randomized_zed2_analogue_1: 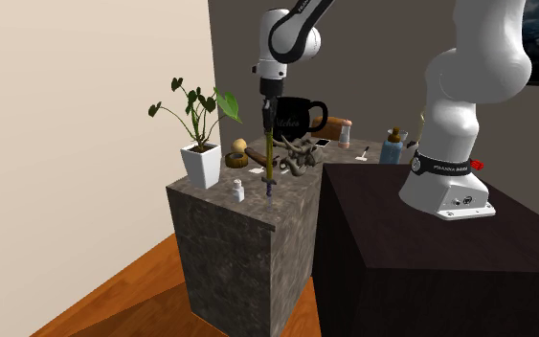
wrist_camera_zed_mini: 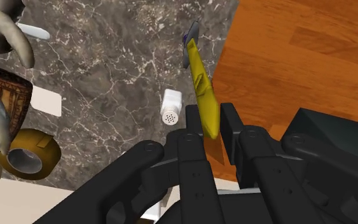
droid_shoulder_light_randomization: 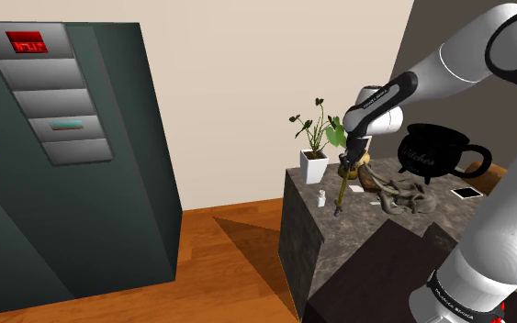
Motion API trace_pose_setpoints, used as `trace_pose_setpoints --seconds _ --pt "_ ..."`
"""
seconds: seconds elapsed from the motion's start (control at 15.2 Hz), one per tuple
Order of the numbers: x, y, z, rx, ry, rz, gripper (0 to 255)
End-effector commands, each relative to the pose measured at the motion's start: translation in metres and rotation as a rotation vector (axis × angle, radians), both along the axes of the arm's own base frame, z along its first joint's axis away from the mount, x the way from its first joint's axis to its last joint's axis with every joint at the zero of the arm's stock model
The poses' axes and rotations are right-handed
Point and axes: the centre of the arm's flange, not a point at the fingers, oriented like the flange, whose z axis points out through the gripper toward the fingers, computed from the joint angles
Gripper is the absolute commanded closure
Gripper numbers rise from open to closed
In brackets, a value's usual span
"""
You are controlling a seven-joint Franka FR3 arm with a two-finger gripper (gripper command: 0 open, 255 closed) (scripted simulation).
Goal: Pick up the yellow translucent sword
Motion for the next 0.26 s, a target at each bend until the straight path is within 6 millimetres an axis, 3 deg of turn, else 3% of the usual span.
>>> trace_pose_setpoints --seconds 0.0,0.2 --pt "0.0008 0.0002 0.0113 0.000 0.001 0.000 255" --pt "0.0008 0.0002 0.0174 0.000 0.001 0.000 255"
